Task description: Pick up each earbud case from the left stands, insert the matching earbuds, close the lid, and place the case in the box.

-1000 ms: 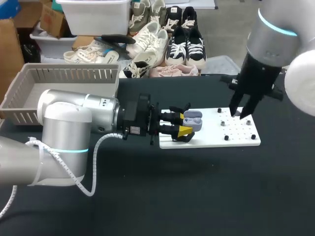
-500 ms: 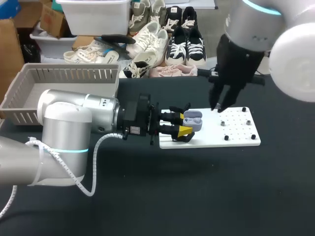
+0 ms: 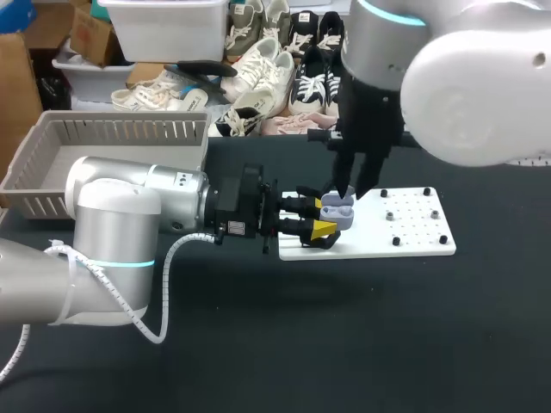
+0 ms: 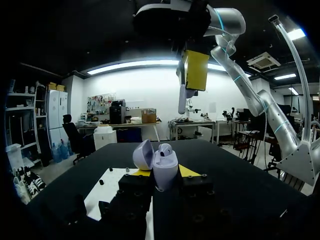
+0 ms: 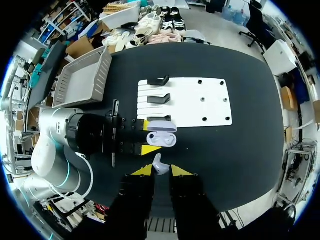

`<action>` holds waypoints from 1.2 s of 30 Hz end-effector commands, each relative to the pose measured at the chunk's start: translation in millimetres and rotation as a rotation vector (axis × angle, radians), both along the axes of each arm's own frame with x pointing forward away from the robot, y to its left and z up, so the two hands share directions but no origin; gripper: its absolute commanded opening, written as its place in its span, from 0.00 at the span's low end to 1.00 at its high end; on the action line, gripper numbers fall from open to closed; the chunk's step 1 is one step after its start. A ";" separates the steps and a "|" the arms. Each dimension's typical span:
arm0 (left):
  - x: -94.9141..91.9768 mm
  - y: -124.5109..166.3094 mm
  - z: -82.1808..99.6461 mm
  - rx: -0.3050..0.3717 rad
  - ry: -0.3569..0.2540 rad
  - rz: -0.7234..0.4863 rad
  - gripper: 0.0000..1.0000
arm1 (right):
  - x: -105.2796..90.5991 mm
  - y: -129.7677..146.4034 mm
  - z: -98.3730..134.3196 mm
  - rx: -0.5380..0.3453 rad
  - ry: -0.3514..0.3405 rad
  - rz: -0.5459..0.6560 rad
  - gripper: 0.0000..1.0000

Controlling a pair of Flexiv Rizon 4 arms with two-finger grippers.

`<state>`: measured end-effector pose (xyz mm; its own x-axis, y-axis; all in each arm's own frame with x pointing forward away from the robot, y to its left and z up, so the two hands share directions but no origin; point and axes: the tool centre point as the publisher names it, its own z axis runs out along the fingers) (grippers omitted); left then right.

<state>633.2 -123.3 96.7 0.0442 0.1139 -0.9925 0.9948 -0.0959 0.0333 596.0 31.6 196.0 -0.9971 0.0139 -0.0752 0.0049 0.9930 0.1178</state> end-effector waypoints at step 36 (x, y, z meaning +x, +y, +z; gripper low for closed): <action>0.1 -0.2 -0.8 -0.002 -0.001 0.001 0.00 | 11.2 12.0 -2.2 0.001 0.015 0.027 0.00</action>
<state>633.2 -123.3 96.7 0.0442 0.1139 -0.9925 0.9948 -0.0959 0.0333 606.7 40.4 195.0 -0.9980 -0.0129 -0.0614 -0.0205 0.9918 0.1263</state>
